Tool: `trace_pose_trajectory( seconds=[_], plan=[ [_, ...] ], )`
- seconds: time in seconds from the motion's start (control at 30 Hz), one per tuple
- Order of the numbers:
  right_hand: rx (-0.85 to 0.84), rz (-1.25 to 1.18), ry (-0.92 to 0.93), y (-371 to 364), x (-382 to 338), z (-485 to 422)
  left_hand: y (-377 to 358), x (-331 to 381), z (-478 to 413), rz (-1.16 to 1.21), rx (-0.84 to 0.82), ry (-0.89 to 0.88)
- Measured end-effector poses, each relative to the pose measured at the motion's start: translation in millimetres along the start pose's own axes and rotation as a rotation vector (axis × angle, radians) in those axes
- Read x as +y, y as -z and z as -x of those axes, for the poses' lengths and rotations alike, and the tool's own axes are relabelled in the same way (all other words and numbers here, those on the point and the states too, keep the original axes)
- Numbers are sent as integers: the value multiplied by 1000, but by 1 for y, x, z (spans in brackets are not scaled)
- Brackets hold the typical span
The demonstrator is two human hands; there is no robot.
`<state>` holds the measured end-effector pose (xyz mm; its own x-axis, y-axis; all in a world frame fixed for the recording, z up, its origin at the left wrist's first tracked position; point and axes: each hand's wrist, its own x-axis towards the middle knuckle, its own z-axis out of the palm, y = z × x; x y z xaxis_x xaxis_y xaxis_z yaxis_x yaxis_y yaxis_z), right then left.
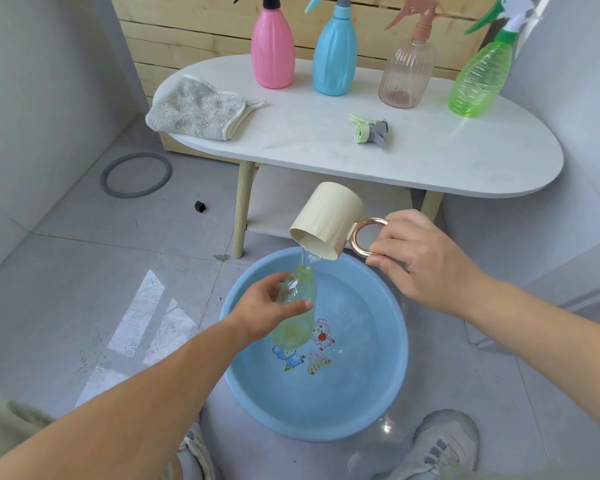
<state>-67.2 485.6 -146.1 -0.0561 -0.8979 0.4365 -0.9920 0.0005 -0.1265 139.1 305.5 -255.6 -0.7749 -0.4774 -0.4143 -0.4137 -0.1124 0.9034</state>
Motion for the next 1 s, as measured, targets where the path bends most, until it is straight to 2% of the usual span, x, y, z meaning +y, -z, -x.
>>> trace_pose_trajectory(
  seconds=[0.13, 0.2, 0.27, 0.37, 0.43, 0.6, 0.73, 0.83, 1.0],
  plan=[
    [-5, 46, 50, -4, 0, 0, 0, 2, 2, 11, 2, -4],
    [-19, -17, -2, -6, -1, 0, 0, 2, 2, 14, 3, -4],
    [-54, -151, -181, -8, -6, -1, 0, 0, 2, 12, 0, -3],
    [-146, -421, -599, -21, -7, -1, -2, -1, 3, 17, 3, -5],
    [-180, -586, -797, -39, 2, 3, -2, -2, 3, 20, 9, -3],
    [-239, -765, -1032, -90, 20, 24, -2, -10, 4, 8, 11, 12],
    [-322, -703, -1076, -131, 23, 43, 0, -20, -1, -1, 25, 25],
    [-447, -565, -1007, -152, 27, 54, 0, -27, -6, -10, 48, 47],
    [-575, -445, -905, -165, 28, 56, 0, -35, -12, -22, -2, 51]
  ],
)
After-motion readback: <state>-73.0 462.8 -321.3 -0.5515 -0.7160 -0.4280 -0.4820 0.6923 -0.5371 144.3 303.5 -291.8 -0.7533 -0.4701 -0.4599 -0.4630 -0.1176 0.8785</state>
